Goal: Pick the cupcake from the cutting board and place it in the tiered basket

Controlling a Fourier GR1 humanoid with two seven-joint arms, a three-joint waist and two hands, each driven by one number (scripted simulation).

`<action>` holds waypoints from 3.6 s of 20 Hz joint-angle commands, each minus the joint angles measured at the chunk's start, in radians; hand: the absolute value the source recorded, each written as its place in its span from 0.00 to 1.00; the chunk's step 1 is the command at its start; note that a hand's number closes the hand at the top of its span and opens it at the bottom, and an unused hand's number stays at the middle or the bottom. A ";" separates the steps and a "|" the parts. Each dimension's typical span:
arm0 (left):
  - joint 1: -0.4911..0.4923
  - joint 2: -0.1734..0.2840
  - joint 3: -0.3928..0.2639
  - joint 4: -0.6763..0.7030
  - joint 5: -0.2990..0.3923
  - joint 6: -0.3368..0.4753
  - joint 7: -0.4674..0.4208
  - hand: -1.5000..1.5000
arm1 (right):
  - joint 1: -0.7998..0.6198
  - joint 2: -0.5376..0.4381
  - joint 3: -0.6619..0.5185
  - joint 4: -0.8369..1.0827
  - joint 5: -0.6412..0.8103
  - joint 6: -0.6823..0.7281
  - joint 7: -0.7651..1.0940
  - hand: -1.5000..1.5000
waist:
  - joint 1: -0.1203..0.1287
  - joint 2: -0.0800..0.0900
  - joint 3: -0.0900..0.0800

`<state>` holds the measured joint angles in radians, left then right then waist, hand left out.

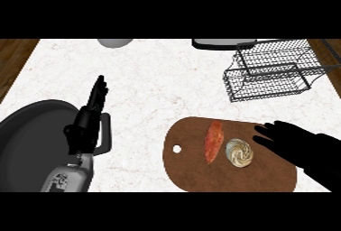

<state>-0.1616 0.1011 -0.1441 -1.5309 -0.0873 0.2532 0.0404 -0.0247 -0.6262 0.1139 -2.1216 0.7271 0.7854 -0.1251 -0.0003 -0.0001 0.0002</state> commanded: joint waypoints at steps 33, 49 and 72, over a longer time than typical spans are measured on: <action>0.032 -0.059 0.054 -0.031 -0.082 -0.069 -0.006 0.50 | -0.057 0.223 0.010 0.311 0.278 -0.035 -0.165 0.00 | 0.000 0.000 0.000; 0.009 -0.092 0.057 -0.008 -0.095 -0.080 -0.002 0.50 | -0.033 0.324 0.081 0.469 0.408 -0.203 -0.177 0.00 | 0.000 0.000 0.000; -0.009 -0.082 0.072 -0.015 -0.089 -0.076 0.027 0.50 | -0.030 0.414 0.123 0.642 0.533 -0.606 -0.287 1.00 | 0.000 0.000 0.000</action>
<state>-0.1479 0.0225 -0.0743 -1.5527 -0.1704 0.1749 0.0480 -0.0835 -0.2212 0.1872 -1.5041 1.1978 0.2980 -0.3825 -0.0005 -0.0053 -0.0037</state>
